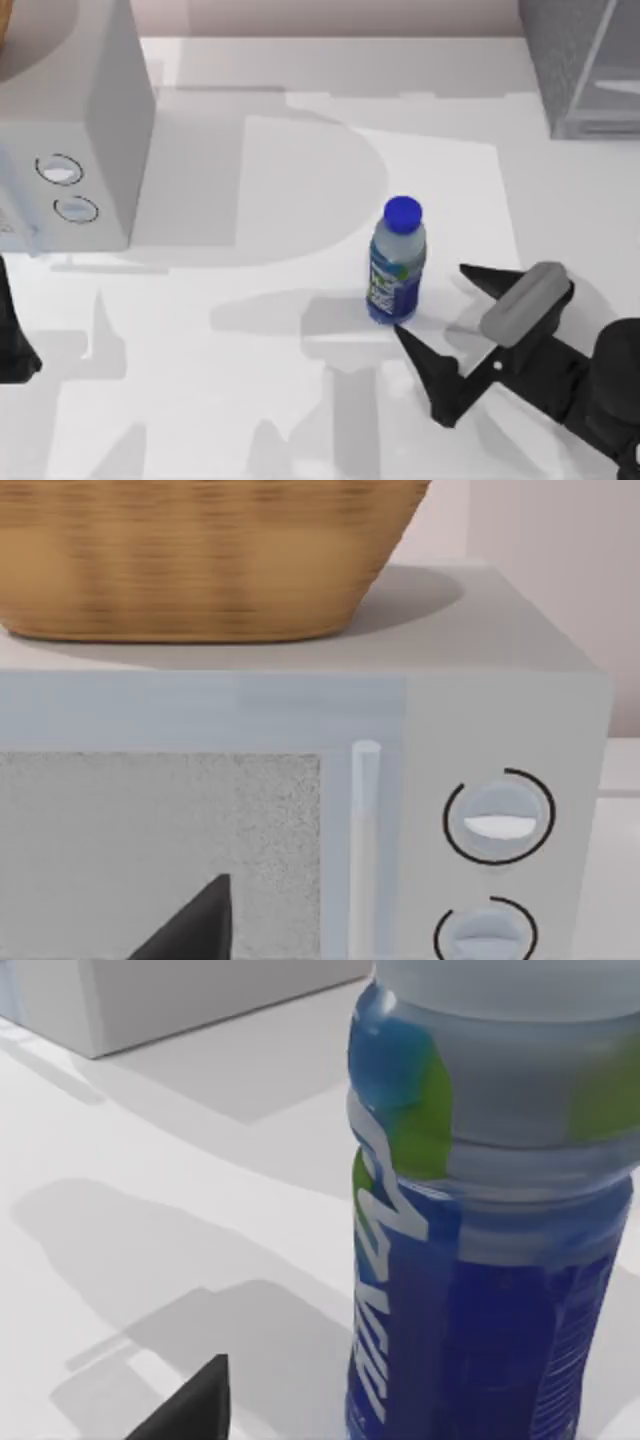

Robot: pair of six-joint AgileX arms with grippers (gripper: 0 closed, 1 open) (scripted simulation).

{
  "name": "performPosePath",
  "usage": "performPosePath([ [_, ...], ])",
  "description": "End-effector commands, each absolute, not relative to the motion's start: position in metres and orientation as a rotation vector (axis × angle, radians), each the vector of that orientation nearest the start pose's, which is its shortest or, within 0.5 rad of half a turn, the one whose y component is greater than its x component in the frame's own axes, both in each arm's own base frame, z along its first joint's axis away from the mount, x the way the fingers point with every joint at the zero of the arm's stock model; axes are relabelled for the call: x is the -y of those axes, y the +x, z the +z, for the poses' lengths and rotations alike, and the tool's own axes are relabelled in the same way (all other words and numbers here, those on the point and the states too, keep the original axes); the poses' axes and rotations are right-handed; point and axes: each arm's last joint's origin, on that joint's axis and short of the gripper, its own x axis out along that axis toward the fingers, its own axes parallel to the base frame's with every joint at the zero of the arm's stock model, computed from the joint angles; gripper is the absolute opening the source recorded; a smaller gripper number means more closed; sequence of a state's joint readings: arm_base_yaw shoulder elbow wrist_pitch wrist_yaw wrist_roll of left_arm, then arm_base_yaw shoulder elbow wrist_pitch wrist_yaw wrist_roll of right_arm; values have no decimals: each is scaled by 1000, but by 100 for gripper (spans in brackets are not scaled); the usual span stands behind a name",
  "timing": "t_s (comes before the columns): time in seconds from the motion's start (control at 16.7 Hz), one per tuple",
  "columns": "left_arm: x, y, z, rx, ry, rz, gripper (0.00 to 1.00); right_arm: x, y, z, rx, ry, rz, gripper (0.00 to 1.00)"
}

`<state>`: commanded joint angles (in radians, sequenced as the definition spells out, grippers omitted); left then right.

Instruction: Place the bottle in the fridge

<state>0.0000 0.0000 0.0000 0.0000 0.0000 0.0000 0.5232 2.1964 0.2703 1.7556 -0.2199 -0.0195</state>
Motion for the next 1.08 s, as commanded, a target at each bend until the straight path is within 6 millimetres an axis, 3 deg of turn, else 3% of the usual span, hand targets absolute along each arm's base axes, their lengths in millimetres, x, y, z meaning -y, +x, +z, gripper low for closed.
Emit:
performPosePath([
  [1.08, 1, 106, 160, 0, 0, 0, 100, -173, 253, 49, -104, -49, 774, 100],
])
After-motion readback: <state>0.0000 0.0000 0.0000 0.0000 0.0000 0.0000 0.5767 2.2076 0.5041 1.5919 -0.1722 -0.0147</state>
